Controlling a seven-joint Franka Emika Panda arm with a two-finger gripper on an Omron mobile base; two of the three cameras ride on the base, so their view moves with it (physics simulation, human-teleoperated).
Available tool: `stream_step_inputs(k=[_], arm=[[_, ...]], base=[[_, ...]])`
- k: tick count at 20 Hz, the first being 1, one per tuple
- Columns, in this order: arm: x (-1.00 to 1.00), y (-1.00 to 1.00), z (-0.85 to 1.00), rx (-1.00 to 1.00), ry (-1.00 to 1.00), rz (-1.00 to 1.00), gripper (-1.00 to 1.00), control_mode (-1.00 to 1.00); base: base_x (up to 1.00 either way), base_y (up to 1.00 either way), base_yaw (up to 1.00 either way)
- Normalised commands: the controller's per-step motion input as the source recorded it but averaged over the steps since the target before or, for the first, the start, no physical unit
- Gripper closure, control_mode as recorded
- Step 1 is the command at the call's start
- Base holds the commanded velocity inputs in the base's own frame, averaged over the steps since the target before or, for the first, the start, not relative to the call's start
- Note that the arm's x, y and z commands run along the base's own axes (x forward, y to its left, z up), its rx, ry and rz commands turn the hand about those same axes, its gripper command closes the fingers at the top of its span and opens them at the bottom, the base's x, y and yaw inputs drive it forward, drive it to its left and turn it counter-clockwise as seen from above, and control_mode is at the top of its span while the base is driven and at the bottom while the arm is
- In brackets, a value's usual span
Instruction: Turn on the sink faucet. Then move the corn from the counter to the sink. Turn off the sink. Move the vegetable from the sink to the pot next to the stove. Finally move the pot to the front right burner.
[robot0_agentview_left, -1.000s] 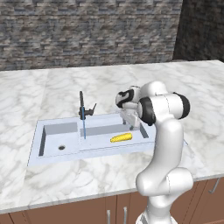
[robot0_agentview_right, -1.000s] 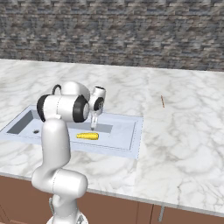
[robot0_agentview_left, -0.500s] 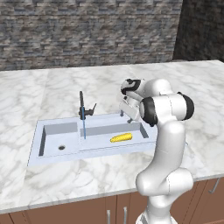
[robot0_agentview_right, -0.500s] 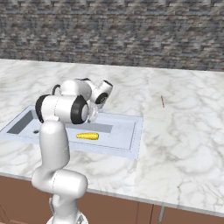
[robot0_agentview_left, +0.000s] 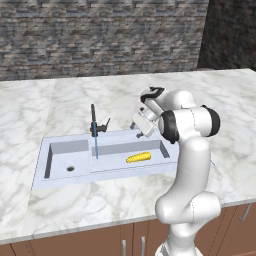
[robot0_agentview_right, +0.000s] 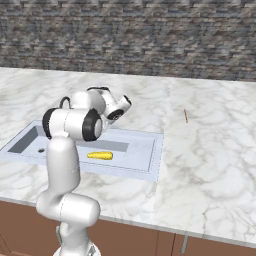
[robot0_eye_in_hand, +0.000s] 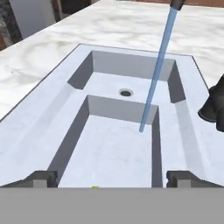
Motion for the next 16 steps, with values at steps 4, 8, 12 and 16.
stream_step_inputs(k=[4, 8, 12, 16], arm=[[0.27, -0.14, 0.0, 0.19, 0.02, -0.01, -1.0, -1.0], [0.43, 0.0, 0.0, 0.18, 0.0, -0.03, -1.0, -1.0], [0.45, 0.09, 0.0, 0.1, 0.0, -0.05, -1.0, -1.0], [0.44, 0.38, 0.0, 0.03, 0.0, -0.06, -1.0, -1.0]], base=[[0.0, 0.0, 0.0], [0.0, 0.0, 0.0], [0.0, 0.0, 0.0], [0.0, 0.0, 0.0]])
